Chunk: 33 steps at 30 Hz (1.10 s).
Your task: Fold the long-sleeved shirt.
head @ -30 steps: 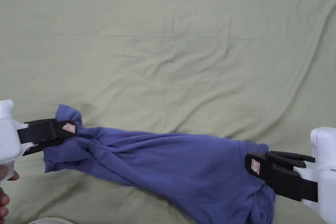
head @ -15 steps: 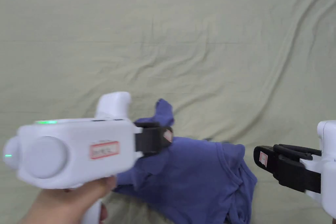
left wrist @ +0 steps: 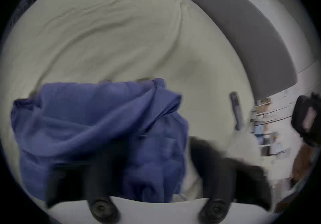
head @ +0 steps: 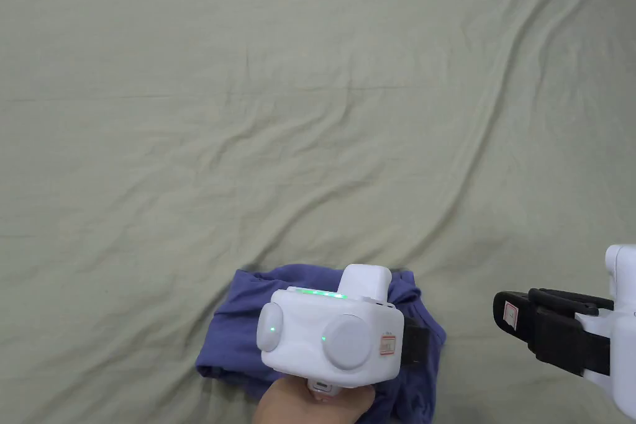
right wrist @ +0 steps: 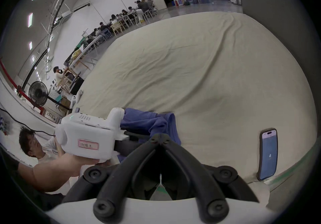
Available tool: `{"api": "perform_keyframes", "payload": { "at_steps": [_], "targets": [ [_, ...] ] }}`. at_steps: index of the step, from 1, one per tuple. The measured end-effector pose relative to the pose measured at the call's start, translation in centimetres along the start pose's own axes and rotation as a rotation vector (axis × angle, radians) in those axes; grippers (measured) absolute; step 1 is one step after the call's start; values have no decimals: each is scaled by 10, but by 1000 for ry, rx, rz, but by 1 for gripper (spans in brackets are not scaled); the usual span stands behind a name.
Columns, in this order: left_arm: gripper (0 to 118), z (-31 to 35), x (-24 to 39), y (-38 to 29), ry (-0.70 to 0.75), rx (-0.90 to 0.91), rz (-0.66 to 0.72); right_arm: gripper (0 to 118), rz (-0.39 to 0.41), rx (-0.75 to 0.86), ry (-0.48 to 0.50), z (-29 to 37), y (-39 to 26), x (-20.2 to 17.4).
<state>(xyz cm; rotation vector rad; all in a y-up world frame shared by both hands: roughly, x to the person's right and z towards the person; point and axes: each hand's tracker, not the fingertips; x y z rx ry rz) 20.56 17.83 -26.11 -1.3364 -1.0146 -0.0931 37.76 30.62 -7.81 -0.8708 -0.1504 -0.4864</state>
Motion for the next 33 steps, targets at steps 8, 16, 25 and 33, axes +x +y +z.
{"api": "perform_keyframes", "payload": {
  "at_steps": [8, 16, 25, 33],
  "targets": [
    [37, 118, -30, -7, -162, 271, 124, 3, -31, 23, 30, -1, 1, 1],
    [0, 106, -48, -9, 177, 247, 103, 3, -71, 11, 42, -11, -5, 2],
    [0, -5, 25, -39, 190, 52, -178, 3, -90, 6, 6, 2, -12, 11],
    [0, -12, 60, -35, 59, 40, -200, 3, -86, 37, -47, 19, -10, 19]
  ]
}}
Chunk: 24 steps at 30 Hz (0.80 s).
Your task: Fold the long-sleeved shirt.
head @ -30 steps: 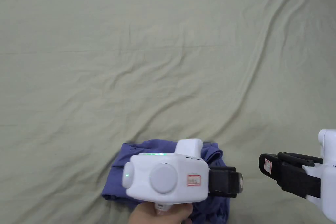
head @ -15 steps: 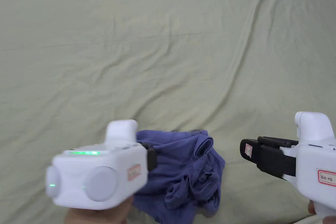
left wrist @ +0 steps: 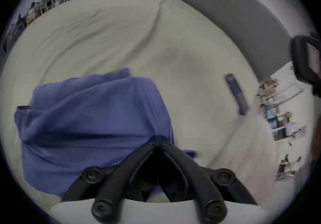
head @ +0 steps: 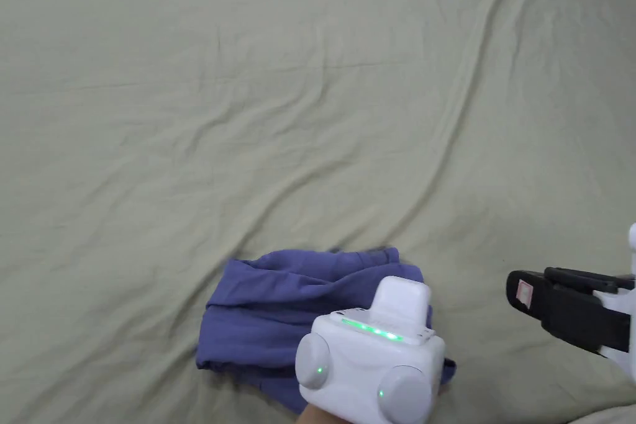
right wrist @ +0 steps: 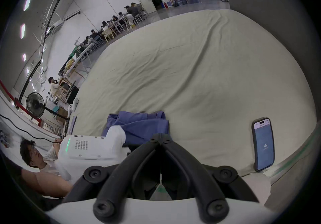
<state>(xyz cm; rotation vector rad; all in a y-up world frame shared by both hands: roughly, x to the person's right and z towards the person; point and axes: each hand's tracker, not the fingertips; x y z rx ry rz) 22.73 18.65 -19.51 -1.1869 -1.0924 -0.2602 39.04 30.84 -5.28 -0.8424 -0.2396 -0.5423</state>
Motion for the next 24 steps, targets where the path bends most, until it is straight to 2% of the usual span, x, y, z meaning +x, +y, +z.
{"api": "perform_keyframes", "payload": {
  "at_steps": [1, 3, 6, 9, 12, 14, 16, 21, 22, 23, 24],
  "targets": [
    [0, 5, 3, 0, -70, -7, 12, 3, 1, 10, -5, 2, 3, 0],
    [0, 22, 5, 1, -123, 10, 17, 3, -2, 27, -7, 3, 8, -2],
    [0, 65, -23, 4, -198, 87, 112, 3, -2, 39, 16, -3, 13, -11],
    [0, 107, -78, 3, -129, 159, 218, 3, 11, -9, 72, -29, 12, -32],
    [0, 140, -136, -4, 18, 215, 312, 3, 67, -106, 125, -65, 4, -60],
    [0, 155, -175, -14, 99, 222, 392, 3, 83, -190, 112, -94, -4, -71],
    [0, 162, -198, -22, 110, 211, 473, 3, 79, -251, 74, -122, -12, -72],
    [0, 163, -209, -35, 118, 200, 506, 3, 62, -417, -137, -188, -31, -59],
    [0, 161, -208, -36, 114, 195, 508, 3, 59, -448, -138, -199, -36, -54],
    [0, 158, -206, -36, 111, 190, 510, 3, 18, -417, -82, -202, -38, -49],
    [0, 156, -204, -36, 107, 185, 512, 3, -14, -393, -75, -198, -34, -47]
  ]
}}
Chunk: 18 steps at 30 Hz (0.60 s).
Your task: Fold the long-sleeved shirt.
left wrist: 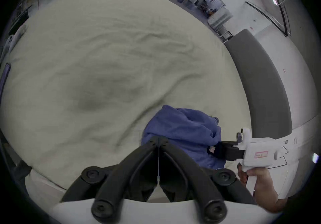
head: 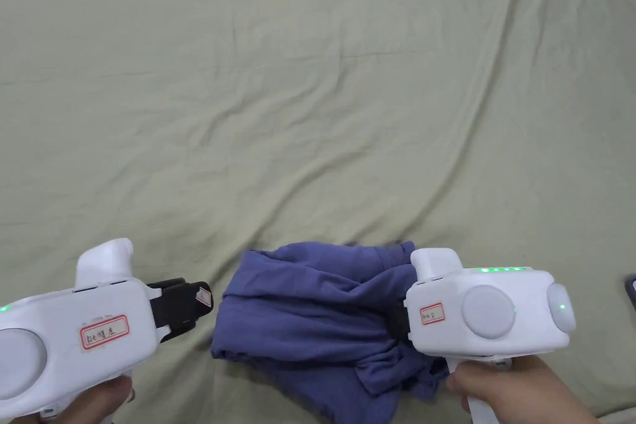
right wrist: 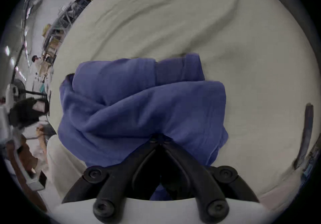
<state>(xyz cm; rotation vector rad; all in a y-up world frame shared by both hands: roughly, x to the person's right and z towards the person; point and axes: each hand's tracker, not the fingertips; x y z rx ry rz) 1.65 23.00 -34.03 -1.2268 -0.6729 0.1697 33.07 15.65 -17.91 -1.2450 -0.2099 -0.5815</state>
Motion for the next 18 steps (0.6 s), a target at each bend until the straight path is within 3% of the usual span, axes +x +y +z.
{"api": "perform_keyframes", "payload": {
  "at_steps": [5, 6, 7, 8, 10, 11, 14, 16, 18],
  "targets": [
    [0, -10, -6, 0, -35, -20, 10, 3, -21, -23, 55, 6, 4, 15],
    [16, -14, -7, 2, -46, -32, 12, 3, -25, -23, 64, 6, 4, 17],
    [92, -20, -9, 4, -61, -74, 14, 3, -33, -22, 74, 7, 2, 18],
    [118, -28, -12, 5, -66, -117, 23, 3, -41, -24, 80, 7, 3, 19],
    [118, -29, -20, -1, -68, -240, 25, 3, -47, -26, 89, 6, 3, 20],
    [118, -36, -22, 6, -122, -166, 60, 3, -50, -27, 94, 7, 2, 21],
    [118, -51, -31, 2, -188, -237, 144, 3, -54, -27, 110, 7, 3, 24],
    [116, -71, -23, -5, -155, -259, 119, 3, -57, -29, 121, 7, 2, 26],
    [108, -72, -6, -7, -86, -241, 3, 3, -61, -31, 125, 7, 3, 26]
  ]
}}
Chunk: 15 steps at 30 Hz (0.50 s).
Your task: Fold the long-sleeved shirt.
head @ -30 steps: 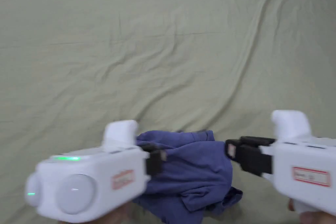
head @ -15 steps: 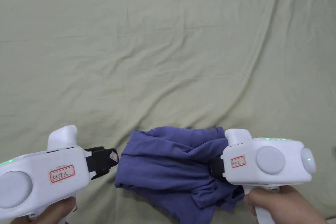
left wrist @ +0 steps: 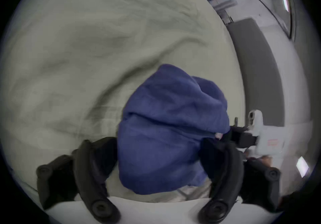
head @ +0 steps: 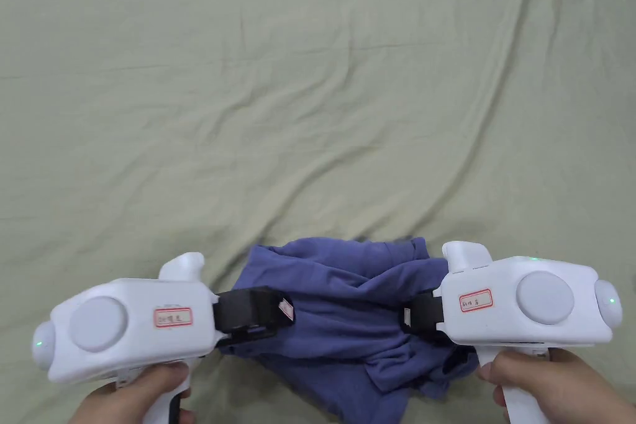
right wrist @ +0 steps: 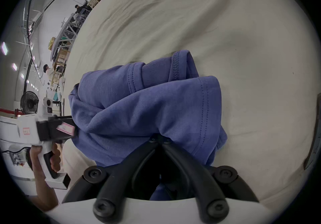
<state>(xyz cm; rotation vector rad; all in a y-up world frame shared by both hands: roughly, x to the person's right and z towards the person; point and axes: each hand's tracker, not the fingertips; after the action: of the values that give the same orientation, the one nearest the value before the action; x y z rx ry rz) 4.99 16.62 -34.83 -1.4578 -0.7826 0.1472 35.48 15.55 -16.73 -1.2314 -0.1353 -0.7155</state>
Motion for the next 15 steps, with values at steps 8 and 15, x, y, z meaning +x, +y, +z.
{"api": "perform_keyframes", "payload": {
  "at_steps": [8, 15],
  "targets": [
    [11, 4, 44, -7, 82, 48, -233, 3, 65, 6, -64, 4, -3, -17],
    [11, 84, 11, 7, 30, 230, -103, 3, 182, 155, 117, 57, -9, -50]
  ]
}}
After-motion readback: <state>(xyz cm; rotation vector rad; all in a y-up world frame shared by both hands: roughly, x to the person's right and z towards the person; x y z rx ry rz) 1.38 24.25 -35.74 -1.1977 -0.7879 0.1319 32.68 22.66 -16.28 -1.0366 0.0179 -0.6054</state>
